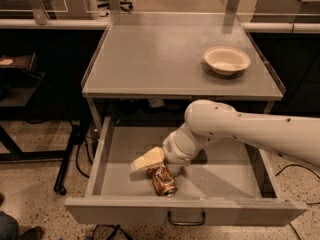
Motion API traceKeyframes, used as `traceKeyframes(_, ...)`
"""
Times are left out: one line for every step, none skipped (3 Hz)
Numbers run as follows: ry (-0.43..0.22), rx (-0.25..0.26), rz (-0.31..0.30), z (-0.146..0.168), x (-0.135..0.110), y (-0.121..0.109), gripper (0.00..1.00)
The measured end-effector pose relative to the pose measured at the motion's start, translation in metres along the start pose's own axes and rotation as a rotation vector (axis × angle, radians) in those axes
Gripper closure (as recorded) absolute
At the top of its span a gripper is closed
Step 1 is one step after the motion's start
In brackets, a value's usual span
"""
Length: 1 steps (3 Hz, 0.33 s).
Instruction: Place orange can into top drawer
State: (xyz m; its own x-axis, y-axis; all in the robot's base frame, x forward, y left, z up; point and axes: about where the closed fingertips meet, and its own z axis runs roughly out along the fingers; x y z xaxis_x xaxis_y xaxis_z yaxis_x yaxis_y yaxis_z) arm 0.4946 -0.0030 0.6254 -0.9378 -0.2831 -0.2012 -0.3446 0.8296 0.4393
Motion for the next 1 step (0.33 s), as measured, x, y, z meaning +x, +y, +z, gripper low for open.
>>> traceKeyframes(0.000,0.000,0.000,0.0000,0.0000,0.0000,0.00)
